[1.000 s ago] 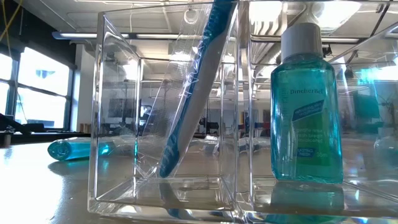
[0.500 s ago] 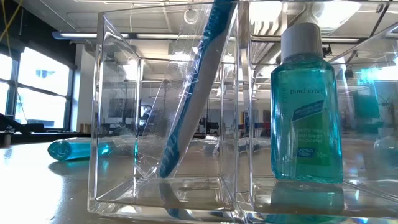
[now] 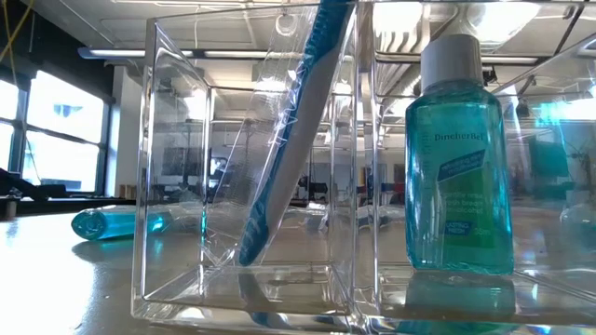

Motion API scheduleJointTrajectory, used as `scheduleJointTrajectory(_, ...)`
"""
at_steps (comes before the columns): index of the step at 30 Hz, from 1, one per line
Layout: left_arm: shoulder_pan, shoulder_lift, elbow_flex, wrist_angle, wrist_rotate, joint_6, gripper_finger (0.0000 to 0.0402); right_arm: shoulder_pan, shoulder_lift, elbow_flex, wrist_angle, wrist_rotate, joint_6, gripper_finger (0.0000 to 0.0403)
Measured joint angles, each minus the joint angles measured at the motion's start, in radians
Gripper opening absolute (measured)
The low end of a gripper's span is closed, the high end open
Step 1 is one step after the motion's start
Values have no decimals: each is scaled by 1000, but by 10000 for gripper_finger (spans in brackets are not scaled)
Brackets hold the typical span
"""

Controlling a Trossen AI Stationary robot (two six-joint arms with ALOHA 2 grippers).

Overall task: Pick & Place toothbrushing station
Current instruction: Put the mouthwash into the transparent organizer

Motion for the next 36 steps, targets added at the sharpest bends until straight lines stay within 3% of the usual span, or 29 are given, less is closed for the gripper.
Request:
scheduleJointTrajectory(7,-57,-24,0,-214,-213,-74,278,-28,17,111,-188,-109,178,85)
scheduleJointTrajectory(15,-114,-24,0,-398,-351,-237,278,-74,111,113,-278,-163,244,85)
scheduleJointTrajectory(27,-150,-24,0,-405,-398,-248,278,-103,145,113,-358,-170,307,85)
scheduleJointTrajectory(36,-148,-23,0,-405,-404,-248,278,-95,145,113,-383,-246,369,85)
